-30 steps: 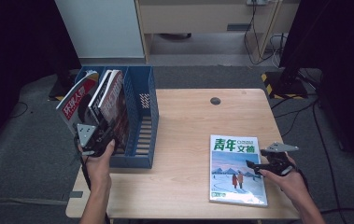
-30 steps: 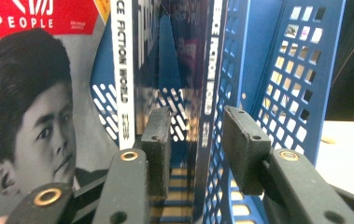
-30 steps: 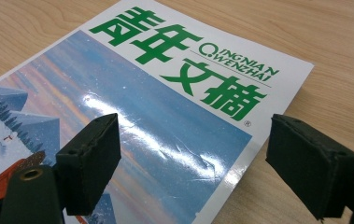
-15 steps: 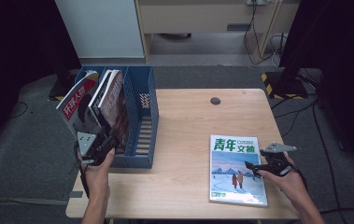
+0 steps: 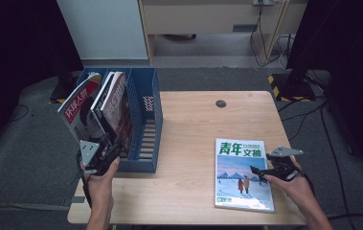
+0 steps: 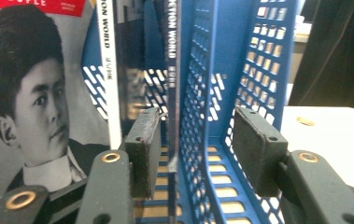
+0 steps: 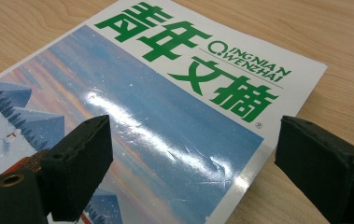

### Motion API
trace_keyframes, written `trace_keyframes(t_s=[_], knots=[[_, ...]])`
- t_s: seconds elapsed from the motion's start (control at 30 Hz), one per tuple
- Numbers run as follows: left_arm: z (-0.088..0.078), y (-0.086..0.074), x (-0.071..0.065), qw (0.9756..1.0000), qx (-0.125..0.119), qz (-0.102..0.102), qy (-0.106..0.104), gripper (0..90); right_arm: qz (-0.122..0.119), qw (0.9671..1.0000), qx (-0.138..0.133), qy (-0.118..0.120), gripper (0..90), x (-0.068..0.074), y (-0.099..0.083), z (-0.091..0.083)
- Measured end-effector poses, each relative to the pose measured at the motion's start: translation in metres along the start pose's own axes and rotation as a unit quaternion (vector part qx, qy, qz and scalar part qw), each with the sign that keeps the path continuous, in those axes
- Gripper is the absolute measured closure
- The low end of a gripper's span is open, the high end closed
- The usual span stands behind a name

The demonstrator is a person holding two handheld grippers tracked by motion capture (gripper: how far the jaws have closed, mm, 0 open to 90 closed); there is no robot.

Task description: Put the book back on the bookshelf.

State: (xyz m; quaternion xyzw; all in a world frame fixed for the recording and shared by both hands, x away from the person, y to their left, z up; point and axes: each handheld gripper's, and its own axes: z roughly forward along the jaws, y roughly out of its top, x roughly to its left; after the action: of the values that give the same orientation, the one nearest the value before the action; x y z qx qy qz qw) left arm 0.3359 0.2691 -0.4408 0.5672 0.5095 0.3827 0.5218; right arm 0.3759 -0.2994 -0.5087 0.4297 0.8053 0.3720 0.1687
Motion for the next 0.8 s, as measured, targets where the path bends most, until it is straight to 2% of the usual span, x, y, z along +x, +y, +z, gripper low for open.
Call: trace_keyframes(t_s=[0.17, 0.47, 0.8], knots=[[-0.005, 0.002, -0.011, 0.9998, 0.001, 0.016, -0.013, 49.8, 0.005, 1.0, -0.001, 0.001, 10.5, -0.001, 0.0, -0.002], [0.001, 0.001, -0.028, 0.9983, 0.01, 0.041, -0.04, 45.1, 0.007, 1.0, 0.001, 0.001, 10.0, -0.002, 0.0, -0.001], [0.006, -0.002, -0.043, 0.9959, 0.018, 0.042, -0.078, 33.9, 0.003, 1.0, 0.002, -0.004, 9.8, -0.001, -0.001, 0.0]])
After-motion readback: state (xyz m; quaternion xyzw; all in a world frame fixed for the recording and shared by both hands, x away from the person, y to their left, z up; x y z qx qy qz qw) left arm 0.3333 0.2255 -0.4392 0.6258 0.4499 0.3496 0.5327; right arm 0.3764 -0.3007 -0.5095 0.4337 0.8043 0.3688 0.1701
